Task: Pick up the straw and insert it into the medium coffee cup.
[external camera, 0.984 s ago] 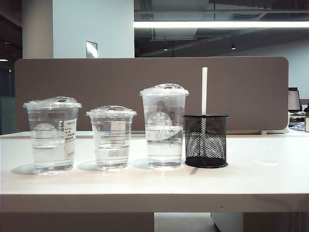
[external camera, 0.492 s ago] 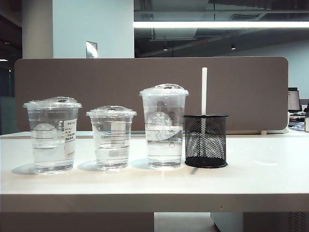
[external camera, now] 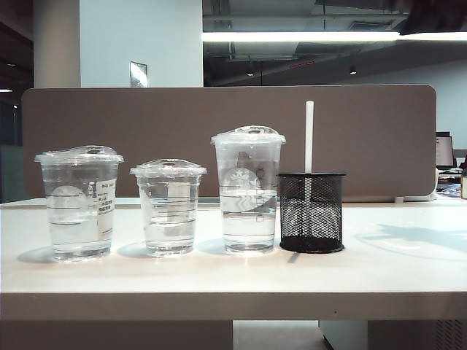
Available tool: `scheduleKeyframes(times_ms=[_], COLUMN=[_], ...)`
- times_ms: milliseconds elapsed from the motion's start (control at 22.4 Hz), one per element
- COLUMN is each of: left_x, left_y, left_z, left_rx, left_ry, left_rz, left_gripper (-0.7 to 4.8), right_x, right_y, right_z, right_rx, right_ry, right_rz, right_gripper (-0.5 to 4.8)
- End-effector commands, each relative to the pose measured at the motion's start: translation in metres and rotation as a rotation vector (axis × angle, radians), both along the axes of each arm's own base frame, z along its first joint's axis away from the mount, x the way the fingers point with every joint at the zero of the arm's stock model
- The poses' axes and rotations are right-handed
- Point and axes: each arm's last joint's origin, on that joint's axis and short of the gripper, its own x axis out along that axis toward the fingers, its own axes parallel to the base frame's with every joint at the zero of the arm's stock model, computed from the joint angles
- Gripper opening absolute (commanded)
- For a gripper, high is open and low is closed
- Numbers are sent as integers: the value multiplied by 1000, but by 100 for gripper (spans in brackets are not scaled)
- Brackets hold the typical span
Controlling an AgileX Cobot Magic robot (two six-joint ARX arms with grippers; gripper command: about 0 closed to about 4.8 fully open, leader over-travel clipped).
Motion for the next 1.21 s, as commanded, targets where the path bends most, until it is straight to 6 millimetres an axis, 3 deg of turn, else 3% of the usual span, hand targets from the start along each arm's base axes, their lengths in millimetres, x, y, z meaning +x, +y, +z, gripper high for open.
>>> scheduleKeyframes(times_ms=[45, 134, 224, 492, 581, 760, 850, 984, 1207], left_x=[0, 0, 0, 0, 0, 0, 0, 0, 0], left_y=[0, 0, 0, 0, 0, 0, 0, 0, 0], left_z=[0, 0, 0, 0, 0, 0, 0, 0, 0], left_rx=[1, 0, 0, 1, 0, -2, -1, -2, -2], left_ry=[5, 6, 6, 6, 6, 6, 7, 7, 7], left_rz=[3, -1, 0, -1, 0, -8, -7, -8, -9], left_gripper=[-3, -3, -3, -3, -3, -3, -3, -3, -3], right_x=[6, -4, -21, -75, -90, -116, -130, -135, -143], right_y=[6, 8, 9, 21, 31, 59, 81, 95, 111], right_z=[-46, -85, -111, -159, -168, -187, -194, -194, -196], right_rx=[23, 109, 198, 243, 246, 237, 188, 142, 130], right_ry=[9, 3, -22, -97, -101, -59, -18, -23, 0], right_rz=[23, 4, -29, -25, 1, -97, -28, 42, 120], right_gripper=[-9, -9, -9, 5, 13, 98, 117, 132, 215])
